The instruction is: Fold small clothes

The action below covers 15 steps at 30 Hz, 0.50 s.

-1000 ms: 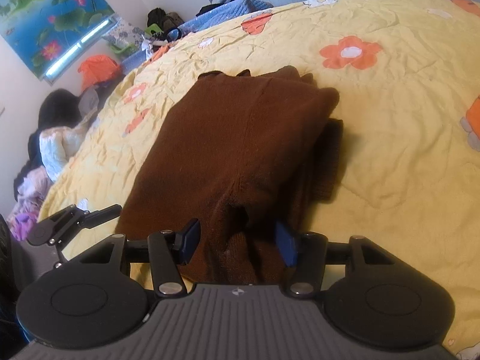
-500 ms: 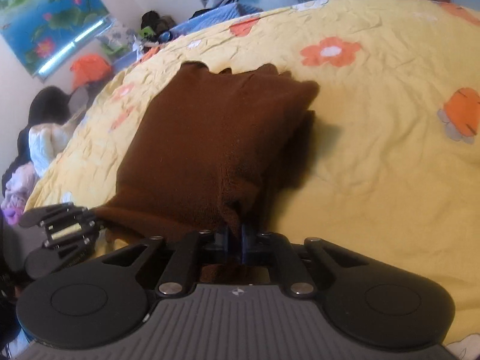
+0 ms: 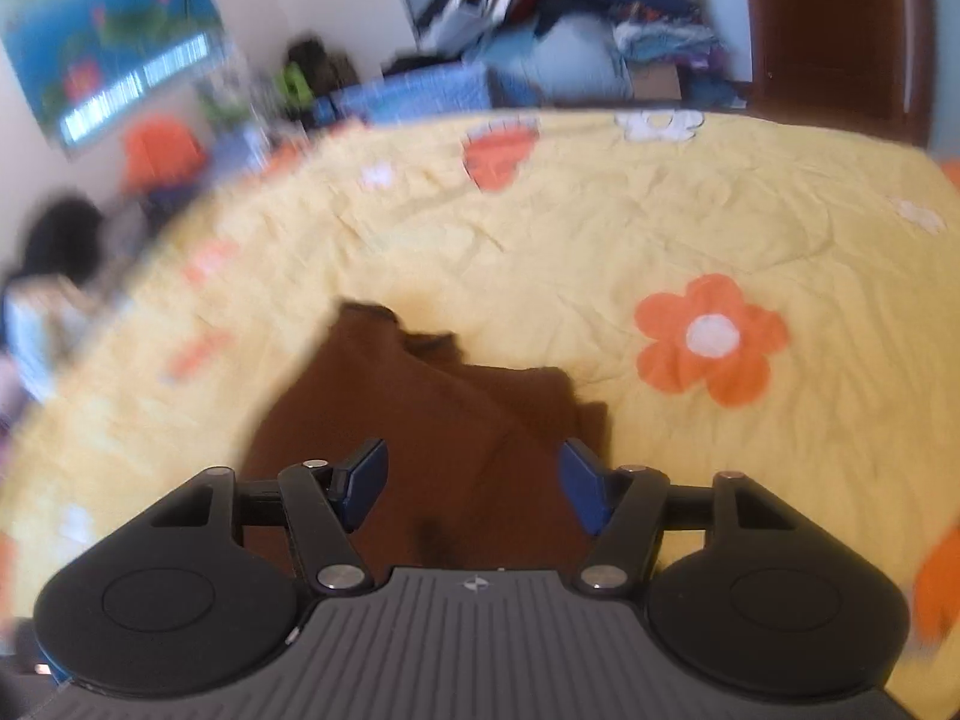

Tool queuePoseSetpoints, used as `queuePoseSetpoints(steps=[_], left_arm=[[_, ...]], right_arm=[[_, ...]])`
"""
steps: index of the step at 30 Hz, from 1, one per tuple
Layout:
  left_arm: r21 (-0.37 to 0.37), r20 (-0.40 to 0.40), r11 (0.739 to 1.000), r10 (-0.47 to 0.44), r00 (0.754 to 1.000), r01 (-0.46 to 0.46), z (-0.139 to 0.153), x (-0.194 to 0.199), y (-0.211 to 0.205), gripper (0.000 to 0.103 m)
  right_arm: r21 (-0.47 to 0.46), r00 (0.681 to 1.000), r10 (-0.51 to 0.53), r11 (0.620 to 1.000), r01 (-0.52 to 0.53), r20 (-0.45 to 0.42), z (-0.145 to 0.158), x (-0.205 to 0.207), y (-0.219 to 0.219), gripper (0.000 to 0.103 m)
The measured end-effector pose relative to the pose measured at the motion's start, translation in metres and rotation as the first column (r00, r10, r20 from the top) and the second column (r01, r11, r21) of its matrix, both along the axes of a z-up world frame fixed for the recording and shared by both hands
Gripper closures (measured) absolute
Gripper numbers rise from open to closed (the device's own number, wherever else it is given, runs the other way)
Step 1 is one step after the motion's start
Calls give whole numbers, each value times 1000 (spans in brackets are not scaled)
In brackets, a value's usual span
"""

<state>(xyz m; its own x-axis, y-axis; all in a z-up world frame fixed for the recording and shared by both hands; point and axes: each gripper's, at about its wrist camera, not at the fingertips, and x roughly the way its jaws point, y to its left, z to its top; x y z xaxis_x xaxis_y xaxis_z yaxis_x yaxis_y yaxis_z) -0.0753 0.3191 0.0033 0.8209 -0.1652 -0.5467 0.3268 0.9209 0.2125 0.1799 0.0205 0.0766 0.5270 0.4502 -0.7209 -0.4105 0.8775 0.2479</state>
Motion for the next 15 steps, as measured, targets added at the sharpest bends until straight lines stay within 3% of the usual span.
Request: queuePoseSetpoints(steps=[1,2,4,6,8,9,10,12,14,15], left_arm=[[-2,-1,1000,1,1000,-1,0,0,0,95],[-4,-1,1000,2,1000,-2,0,0,0,95],[-9,-3,1000,3,1000,-3,0,0,1,95],[-16,-5,1000,3,1000,-3,0,1,2,95],[-29,-9,1000,1,1000,-2,1,2,3,95],[-38,-12,999,0,1000,0,1,3,4,95],[-45,-15,999,-1,1000,0,1,3,5,95],[-56,-16,998,-4,1000,3,3,1,7,94],[-40,-7,999,-16,1000,15,6,-8,8,93],[-26,3,999,-19,1000,19,8,-13,7,92]], right_arm=[[-35,999,14,999,-15,-30,-9,8,9,54],[-53,996,47,997,-51,-71,-18,9,17,92],[-82,995,89,992,-93,-48,-20,4,25,91],[-35,999,40,999,-40,3,-11,4,8,91],[24,997,-60,998,61,-57,-23,16,-22,92],[36,994,-66,997,70,-87,-33,17,-29,92],[60,996,-64,996,68,-64,-35,11,-32,92],[124,994,-91,988,97,-53,-24,-4,-40,80],[243,990,-140,960,142,-26,-7,-24,-57,43],[288,988,-153,946,149,-9,-1,-34,-66,34]])
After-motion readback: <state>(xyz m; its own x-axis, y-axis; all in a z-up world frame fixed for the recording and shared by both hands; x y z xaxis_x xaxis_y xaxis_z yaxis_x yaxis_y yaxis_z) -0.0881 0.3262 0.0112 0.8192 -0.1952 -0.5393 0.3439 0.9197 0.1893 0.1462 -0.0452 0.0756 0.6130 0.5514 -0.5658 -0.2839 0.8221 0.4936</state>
